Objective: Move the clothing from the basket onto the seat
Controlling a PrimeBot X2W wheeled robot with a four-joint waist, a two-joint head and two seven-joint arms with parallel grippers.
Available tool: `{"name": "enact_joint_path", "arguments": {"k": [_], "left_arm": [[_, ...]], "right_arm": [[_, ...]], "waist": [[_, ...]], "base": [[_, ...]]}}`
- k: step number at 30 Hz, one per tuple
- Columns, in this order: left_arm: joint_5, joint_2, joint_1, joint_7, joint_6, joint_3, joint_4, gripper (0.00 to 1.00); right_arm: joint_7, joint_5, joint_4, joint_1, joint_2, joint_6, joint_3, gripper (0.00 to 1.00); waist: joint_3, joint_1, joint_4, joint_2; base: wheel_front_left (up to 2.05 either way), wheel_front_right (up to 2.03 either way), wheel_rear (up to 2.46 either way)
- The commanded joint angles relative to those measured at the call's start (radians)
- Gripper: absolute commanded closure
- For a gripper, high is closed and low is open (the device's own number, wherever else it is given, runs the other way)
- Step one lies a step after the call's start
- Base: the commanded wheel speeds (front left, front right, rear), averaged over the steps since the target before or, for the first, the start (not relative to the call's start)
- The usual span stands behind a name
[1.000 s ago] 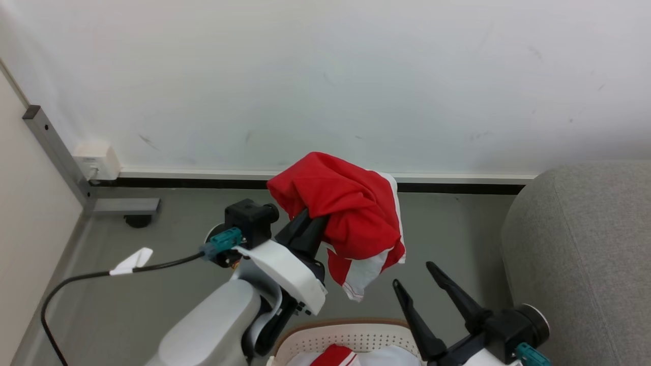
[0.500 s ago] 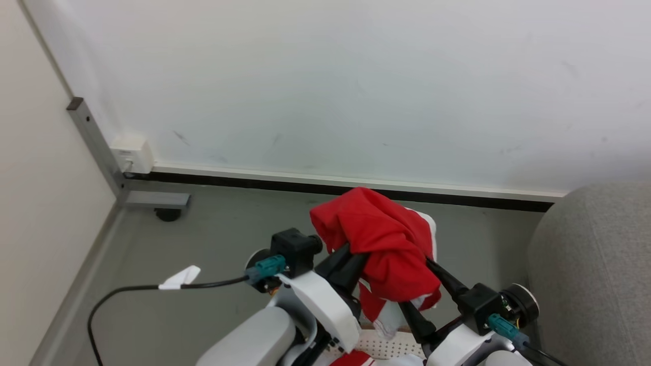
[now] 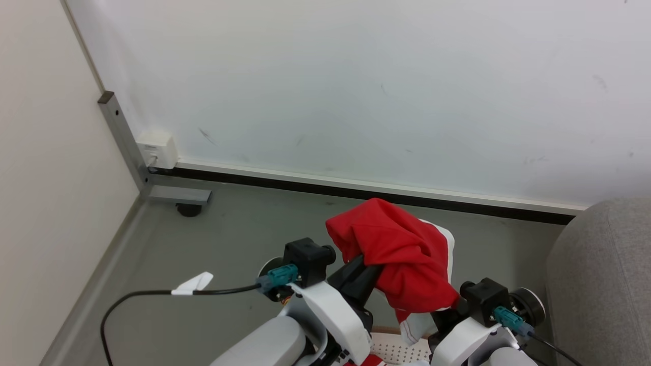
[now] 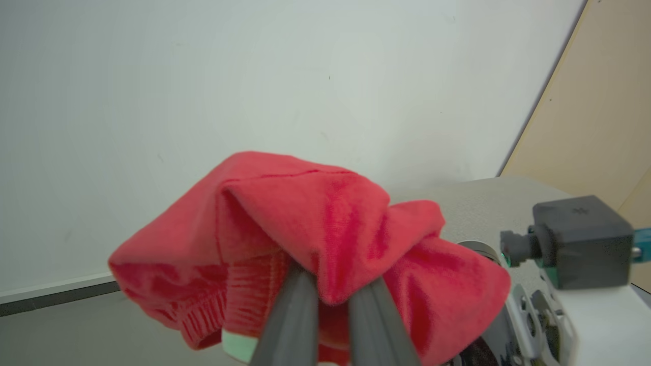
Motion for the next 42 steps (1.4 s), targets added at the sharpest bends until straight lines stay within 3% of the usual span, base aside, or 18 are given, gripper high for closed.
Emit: {"name": "enact_joint_path", "arguments": {"k": [1,19,20,21,22,23,33,42], "left_arm": [[-0.009,0.007,0.01,-0.004,0.003,0.005,-0.006,1.0],[-0.027,0.031,0.001,-0.003,0.01,0.021,-0.007,1.0],[-0.027,0.032,0.001,-0.001,0.009,0.018,-0.007,0.85],[-0.027,0.032,0.001,-0.001,0.009,0.018,-0.007,0.85],[-0.028,0.031,0.002,-0.001,0.008,0.019,-0.007,0.25],[-0.032,0.03,0.004,-0.001,0.007,0.019,-0.007,0.0],[-0.025,0.036,0.019,-0.004,0.006,0.002,-0.012,0.0],[0.004,0.045,0.043,-0.021,-0.008,-0.013,-0.028,0.0]], "right_arm": [[0.001,0.013,-0.002,-0.009,0.001,-0.002,-0.005,1.0],[0.001,0.05,-0.073,0.018,0.005,-0.002,-0.063,1.0],[0.001,0.062,-0.078,0.018,0.005,-0.002,-0.068,1.0],[0.001,0.062,-0.078,0.018,0.005,-0.002,-0.068,1.0],[0.001,0.074,-0.085,0.019,0.005,-0.002,-0.07,1.0],[0.001,0.083,-0.091,0.019,0.005,-0.002,-0.072,1.0],[0.001,0.086,-0.129,0.009,0.005,-0.002,-0.156,1.0],[0.0,0.068,-0.153,0.032,-0.01,-0.002,-0.276,1.0]], "waist": [[0.002,0.0,0.0,0.0],[0.018,0.0,-0.027,0.0],[0.018,0.0,-0.029,0.0],[0.018,0.0,-0.029,0.0],[0.018,0.0,-0.03,0.0],[0.018,0.0,-0.031,0.0],[0.025,0.0,-0.078,0.0],[0.045,0.0,-0.191,0.0]], "base": [[0.0,0.0,0.0],[0.0,0.0,0.0],[0.0,0.0,0.0],[0.0,0.0,0.0],[0.0,0.0,0.0],[0.0,0.0,0.0],[0.0,0.0,0.0],[0.0,0.0,0.0]]}}
